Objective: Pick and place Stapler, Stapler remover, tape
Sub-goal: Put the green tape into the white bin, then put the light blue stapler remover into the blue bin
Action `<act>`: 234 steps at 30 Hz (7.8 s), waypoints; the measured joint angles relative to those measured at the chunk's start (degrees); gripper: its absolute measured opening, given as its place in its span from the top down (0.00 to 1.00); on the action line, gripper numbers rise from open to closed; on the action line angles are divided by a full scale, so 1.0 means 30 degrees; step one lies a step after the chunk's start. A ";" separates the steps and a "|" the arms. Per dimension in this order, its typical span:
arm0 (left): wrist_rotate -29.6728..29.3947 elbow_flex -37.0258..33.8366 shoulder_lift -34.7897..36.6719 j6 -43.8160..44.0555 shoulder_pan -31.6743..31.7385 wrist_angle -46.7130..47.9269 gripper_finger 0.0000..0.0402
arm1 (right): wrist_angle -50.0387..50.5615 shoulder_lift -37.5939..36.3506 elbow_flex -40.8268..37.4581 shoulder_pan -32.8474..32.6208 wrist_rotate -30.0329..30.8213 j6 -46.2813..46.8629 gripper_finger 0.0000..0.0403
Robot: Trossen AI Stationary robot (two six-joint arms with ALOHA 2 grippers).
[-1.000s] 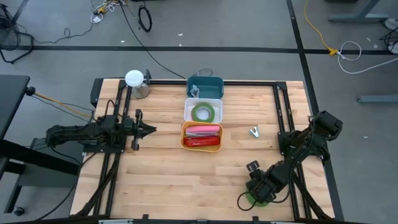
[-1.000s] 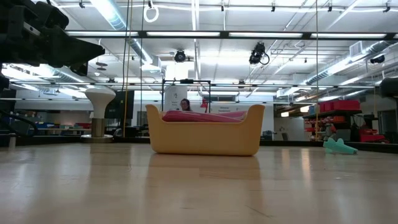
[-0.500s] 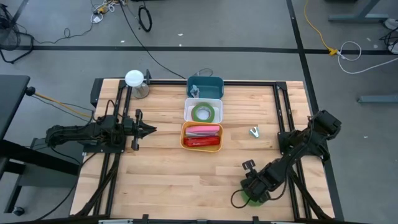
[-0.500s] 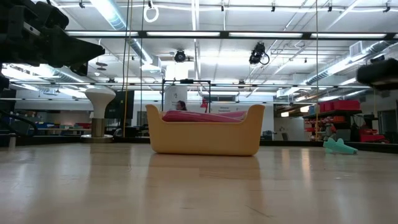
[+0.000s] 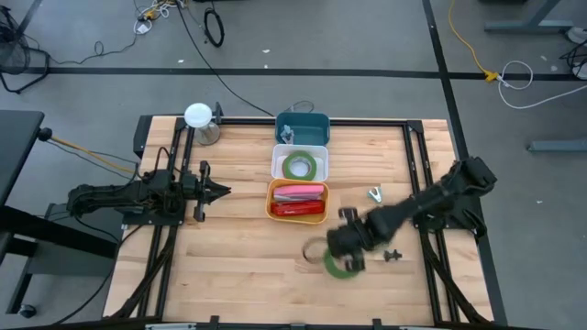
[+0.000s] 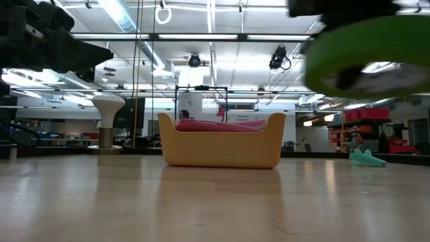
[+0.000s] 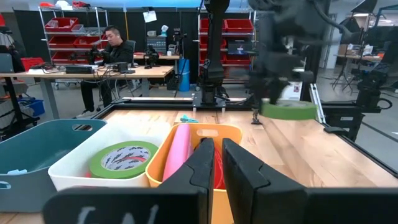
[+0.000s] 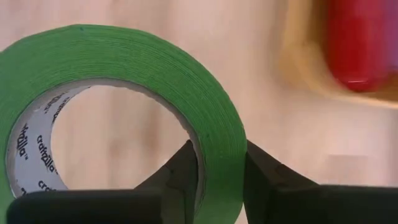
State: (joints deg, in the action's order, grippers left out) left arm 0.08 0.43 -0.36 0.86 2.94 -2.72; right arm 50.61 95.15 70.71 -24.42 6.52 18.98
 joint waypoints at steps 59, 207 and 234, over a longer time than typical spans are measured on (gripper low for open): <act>-0.0004 -0.0004 0.0000 0.0000 0.0001 -0.0004 0.91 | -0.1236 0.3176 0.9009 1.5385 -0.3487 -0.2856 0.78; -0.0007 -0.0003 0.0000 0.0000 0.0001 0.0000 0.91 | -0.2534 -0.4503 -1.1034 1.1672 0.0615 1.0433 0.53; 0.0000 -0.0006 0.0000 0.0000 0.0001 0.0000 0.91 | -0.2389 -0.4488 -0.7923 1.1751 0.0490 0.8623 0.64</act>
State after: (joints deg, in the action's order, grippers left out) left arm 0.08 0.41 -0.36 0.86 2.94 -2.72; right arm 43.44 81.69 46.94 10.83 7.99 44.85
